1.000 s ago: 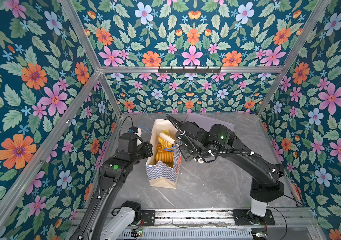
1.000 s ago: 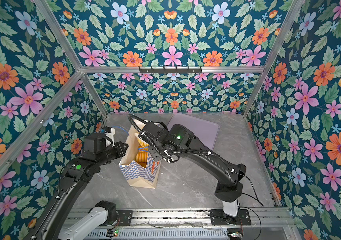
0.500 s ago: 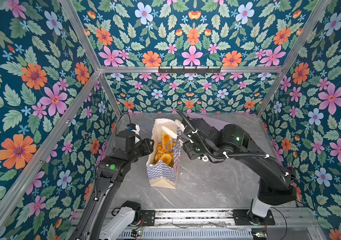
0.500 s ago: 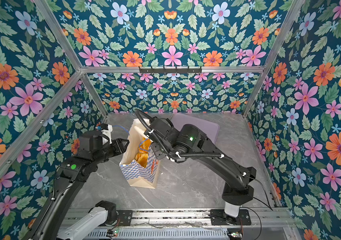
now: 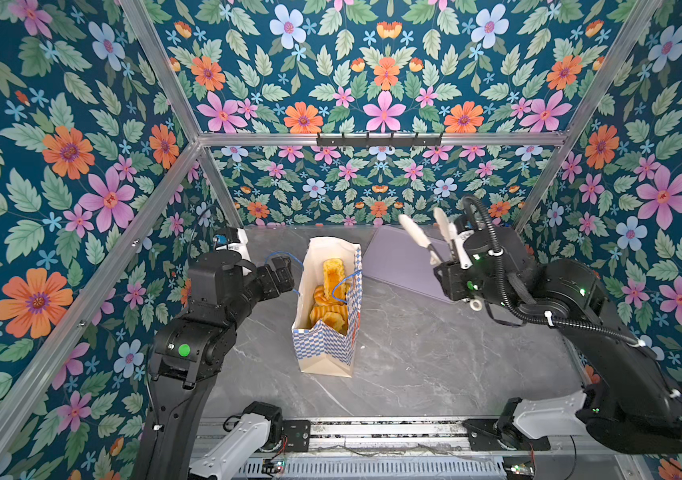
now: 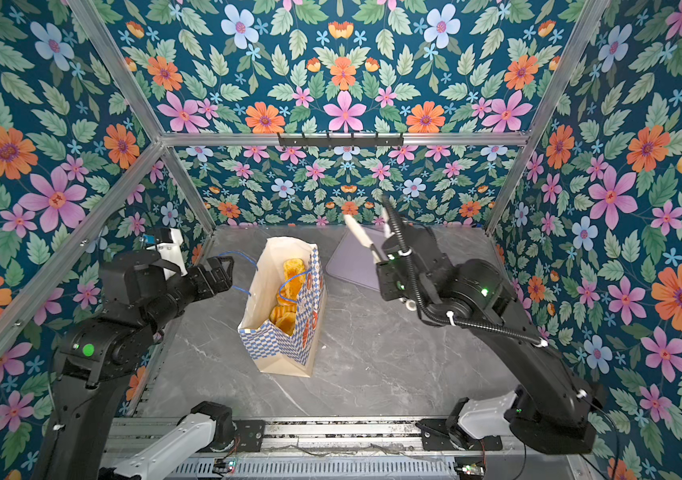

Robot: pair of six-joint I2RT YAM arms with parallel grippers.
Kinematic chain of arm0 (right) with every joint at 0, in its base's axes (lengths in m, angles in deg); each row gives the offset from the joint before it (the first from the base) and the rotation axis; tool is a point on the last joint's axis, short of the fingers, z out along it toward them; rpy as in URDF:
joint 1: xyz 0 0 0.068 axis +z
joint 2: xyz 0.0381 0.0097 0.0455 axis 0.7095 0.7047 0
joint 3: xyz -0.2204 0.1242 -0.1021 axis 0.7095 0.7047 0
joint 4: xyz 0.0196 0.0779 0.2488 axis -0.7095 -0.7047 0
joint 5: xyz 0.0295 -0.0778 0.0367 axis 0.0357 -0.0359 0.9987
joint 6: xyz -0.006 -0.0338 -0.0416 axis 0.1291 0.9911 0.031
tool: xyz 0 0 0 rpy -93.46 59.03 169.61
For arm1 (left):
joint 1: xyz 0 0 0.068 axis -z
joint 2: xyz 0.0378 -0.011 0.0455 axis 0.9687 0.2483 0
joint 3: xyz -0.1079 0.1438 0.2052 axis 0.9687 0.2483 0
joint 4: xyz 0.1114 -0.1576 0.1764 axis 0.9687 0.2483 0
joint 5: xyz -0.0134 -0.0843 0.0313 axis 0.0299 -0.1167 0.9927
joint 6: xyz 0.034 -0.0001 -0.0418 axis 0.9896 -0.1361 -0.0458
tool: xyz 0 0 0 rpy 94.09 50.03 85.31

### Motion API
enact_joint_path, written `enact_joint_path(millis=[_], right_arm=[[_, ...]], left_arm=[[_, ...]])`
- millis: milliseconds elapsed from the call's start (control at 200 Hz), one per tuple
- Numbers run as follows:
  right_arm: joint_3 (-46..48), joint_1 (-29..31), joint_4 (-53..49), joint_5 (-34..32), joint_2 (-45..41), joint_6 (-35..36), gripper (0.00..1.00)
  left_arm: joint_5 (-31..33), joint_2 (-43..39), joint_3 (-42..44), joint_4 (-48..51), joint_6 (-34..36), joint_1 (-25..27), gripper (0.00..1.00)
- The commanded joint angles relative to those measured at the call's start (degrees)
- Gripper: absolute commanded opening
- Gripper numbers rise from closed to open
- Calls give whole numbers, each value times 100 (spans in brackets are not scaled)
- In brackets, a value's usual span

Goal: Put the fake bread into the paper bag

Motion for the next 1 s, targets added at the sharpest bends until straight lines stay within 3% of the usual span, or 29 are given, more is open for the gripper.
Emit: enact_joint_path(millis=[0, 120, 220, 295, 440, 695, 995], right_arm=[[1069, -1148, 710, 846, -549, -299, 53], [2390, -2585, 1156, 1580, -977, -394, 54], [3382, -3525, 1623, 1946, -1109, -426, 54], [3964, -3954, 1924, 1959, -1035, -438, 54], [4808, -4543, 2599, 2262, -599, -622, 55], [5801, -4858, 3505, 2306, 174, -1030, 58], [6123, -4959, 4055, 2544, 992, -1259, 60]], left_arm=[[713, 284, -226, -22, 384, -49, 100], [370, 671, -487, -312, 463, -483, 100], [-634, 917, -421, -750, 310, -1344, 99], [-1206, 1031, -159, -1146, 81, -1759, 99], [-1386, 1146, 528, -1927, -305, -2079, 99], [-2278, 1189, 1845, -3187, -1093, -3327, 99], [-1825, 1148, 2440, -3625, -1048, -3508, 99]])
